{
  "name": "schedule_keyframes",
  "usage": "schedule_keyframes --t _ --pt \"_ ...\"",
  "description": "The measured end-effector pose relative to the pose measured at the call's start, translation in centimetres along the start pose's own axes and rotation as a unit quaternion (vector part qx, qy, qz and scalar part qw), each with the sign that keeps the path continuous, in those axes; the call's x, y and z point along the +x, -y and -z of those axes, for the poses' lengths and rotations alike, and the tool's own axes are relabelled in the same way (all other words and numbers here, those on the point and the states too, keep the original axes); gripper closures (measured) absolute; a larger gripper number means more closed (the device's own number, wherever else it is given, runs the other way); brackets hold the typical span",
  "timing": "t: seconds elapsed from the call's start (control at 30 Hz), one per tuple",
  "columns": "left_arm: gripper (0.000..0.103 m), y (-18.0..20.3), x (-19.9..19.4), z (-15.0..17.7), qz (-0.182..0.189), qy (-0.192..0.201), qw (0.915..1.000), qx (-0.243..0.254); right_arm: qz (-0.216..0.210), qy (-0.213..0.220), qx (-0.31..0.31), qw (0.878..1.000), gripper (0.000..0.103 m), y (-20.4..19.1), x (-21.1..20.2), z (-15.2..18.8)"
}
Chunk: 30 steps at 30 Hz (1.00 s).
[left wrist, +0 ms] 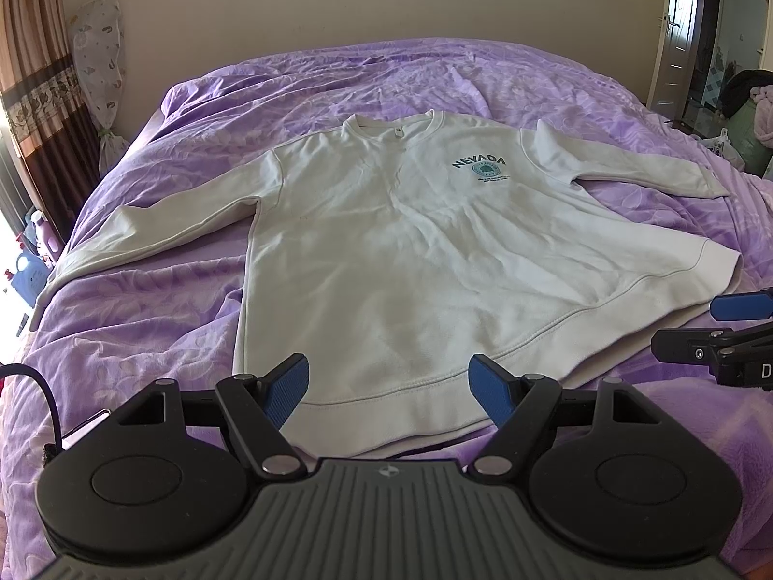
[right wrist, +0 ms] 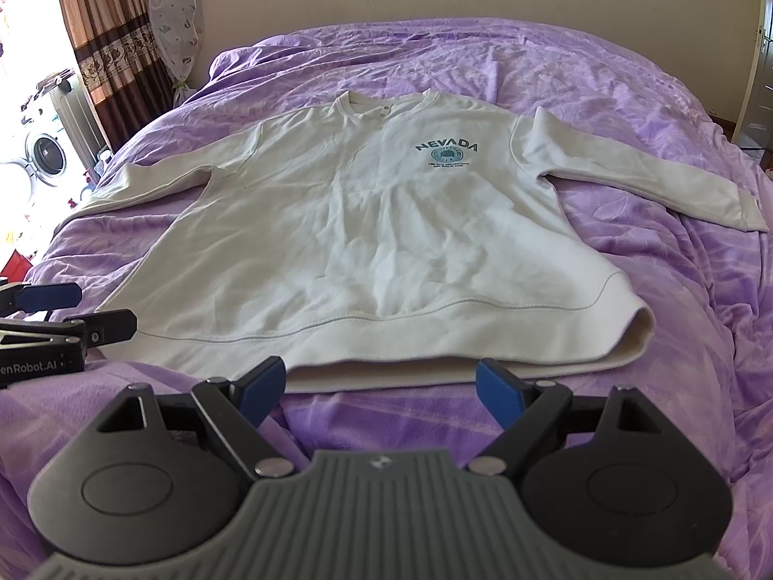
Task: Fold small clothes
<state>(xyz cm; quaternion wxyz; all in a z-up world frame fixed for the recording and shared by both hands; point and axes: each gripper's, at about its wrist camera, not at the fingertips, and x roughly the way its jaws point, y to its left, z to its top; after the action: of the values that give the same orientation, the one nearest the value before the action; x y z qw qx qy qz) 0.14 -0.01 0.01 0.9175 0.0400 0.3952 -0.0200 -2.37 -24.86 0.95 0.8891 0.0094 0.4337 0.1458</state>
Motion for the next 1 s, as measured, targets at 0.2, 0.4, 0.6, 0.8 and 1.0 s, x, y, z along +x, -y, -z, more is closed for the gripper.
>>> schedule_keyframes --t 0.2,0.4,0.6,0.8,1.0 --pt "0.015 0.0 0.0 0.0 0.0 -0.001 1.0 0.0 0.0 0.0 0.001 1.0 0.021 0.0 0.1 0.0" --pt "0.015 0.0 0.0 0.0 0.001 -0.001 1.0 -0.001 -0.001 -0.001 0.001 1.0 0.021 0.0 0.1 0.0" --pt "0.017 -0.5 0.5 1.1 0.007 -0.002 1.0 -0.004 -0.001 -0.001 0.001 1.0 0.021 0.1 0.0 -0.1" --pt "0.025 -0.3 0.4 1.9 0.02 0.003 0.9998 0.0 -0.003 -0.003 -0.003 1.0 0.021 -0.2 0.4 0.1" --pt "0.043 -0.3 -0.5 1.1 0.029 0.01 0.9994 0.015 -0.007 -0.008 -0.01 1.0 0.021 -0.2 0.3 -0.2"
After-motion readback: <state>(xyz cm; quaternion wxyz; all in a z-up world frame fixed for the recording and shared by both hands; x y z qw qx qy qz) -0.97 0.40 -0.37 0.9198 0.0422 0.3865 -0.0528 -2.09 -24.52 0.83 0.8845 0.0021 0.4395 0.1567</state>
